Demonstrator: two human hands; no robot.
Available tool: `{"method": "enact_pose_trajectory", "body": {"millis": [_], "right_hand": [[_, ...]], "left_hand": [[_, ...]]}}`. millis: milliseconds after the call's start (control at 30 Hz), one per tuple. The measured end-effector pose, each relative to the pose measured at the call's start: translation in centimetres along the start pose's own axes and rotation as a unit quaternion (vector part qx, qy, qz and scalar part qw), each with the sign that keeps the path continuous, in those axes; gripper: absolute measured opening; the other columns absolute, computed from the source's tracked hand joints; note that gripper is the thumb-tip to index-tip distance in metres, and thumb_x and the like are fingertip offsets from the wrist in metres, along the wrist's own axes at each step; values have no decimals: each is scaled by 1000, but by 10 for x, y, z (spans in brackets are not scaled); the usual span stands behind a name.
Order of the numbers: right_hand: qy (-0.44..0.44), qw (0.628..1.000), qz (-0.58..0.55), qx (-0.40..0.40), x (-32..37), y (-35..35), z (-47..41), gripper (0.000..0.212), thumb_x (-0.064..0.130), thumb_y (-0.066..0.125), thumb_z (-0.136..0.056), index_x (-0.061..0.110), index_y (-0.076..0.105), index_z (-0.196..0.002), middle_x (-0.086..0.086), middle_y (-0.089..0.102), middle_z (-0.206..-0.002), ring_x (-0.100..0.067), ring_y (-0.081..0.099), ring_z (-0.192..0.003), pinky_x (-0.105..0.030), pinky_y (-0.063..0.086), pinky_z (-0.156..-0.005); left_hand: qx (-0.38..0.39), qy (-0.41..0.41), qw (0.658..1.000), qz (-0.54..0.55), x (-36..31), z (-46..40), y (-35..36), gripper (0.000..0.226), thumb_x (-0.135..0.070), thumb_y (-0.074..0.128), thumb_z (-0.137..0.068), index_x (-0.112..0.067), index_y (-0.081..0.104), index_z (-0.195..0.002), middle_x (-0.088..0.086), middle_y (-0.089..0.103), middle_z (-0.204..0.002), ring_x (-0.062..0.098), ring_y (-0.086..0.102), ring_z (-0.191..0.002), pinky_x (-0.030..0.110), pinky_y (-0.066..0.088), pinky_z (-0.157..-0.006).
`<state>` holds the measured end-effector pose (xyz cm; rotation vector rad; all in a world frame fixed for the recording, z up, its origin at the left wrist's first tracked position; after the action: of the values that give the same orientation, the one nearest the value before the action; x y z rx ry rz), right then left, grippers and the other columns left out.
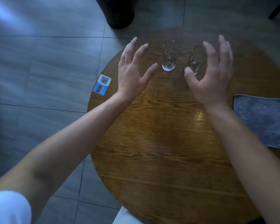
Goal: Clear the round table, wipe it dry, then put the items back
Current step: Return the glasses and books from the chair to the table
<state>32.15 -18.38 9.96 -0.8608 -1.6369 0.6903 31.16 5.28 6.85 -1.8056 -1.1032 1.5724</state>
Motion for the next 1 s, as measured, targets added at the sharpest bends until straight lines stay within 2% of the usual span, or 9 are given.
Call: {"method": "enact_pose_trajectory", "body": {"millis": [200,333,433,600,700,1000], "right_hand": [[-29,999,-1,-40,5,-51,52,63,44,62,-94,22,49,-151,-13,30,-167,-34,24,-156,-43,21,-124],[-33,999,0,-32,-1,-88,93,64,47,60,-96,23,46,-154,-11,28,-168,-32,21,-157,-44,21,-125],[-32,999,6,-23,-10,-118,129,65,48,58,-97,22,44,-155,-11,26,-169,-32,20,-157,-49,23,-125],[-24,999,19,-23,-30,-178,193,66,50,56,-98,24,40,-157,-9,24,-170,-29,17,-158,-53,24,-124],[-7,998,42,-37,-50,-219,233,68,50,55,-98,23,38,-158,-9,23,-170,-28,17,-159,-50,22,-125],[61,988,51,-132,-139,-354,349,67,52,55,-96,18,47,-153,-12,32,-166,-32,26,-156,-53,30,-122]], "left_hand": [[-49,24,998,-26,-27,50,-46,60,-51,59,-100,-22,48,-151,11,29,-166,34,19,-156,54,24,-122],[-61,38,996,-46,-54,91,-64,61,-50,59,-101,-21,46,-153,12,27,-167,35,16,-157,58,22,-122],[-64,61,995,-46,-83,122,-71,61,-48,60,-101,-20,46,-153,13,27,-167,37,16,-157,58,20,-122],[-62,105,991,-44,-146,166,-72,62,-48,59,-102,-19,44,-154,14,27,-167,37,16,-157,58,20,-123],[-47,135,989,-44,-189,193,-64,62,-49,57,-102,-20,43,-155,13,25,-168,36,14,-157,55,17,-125],[-3,221,975,-11,-332,271,-23,60,-48,56,-101,-20,46,-152,11,26,-168,34,14,-158,56,21,-124]]}}
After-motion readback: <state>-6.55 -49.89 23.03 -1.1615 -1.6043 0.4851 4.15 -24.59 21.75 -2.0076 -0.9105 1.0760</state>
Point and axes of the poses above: each hand's wrist, its own z-axis away from the middle knuckle, its own y-axis out of the palm, x = y × z, the point moved 7 cm from there along -z, towards the middle knuckle
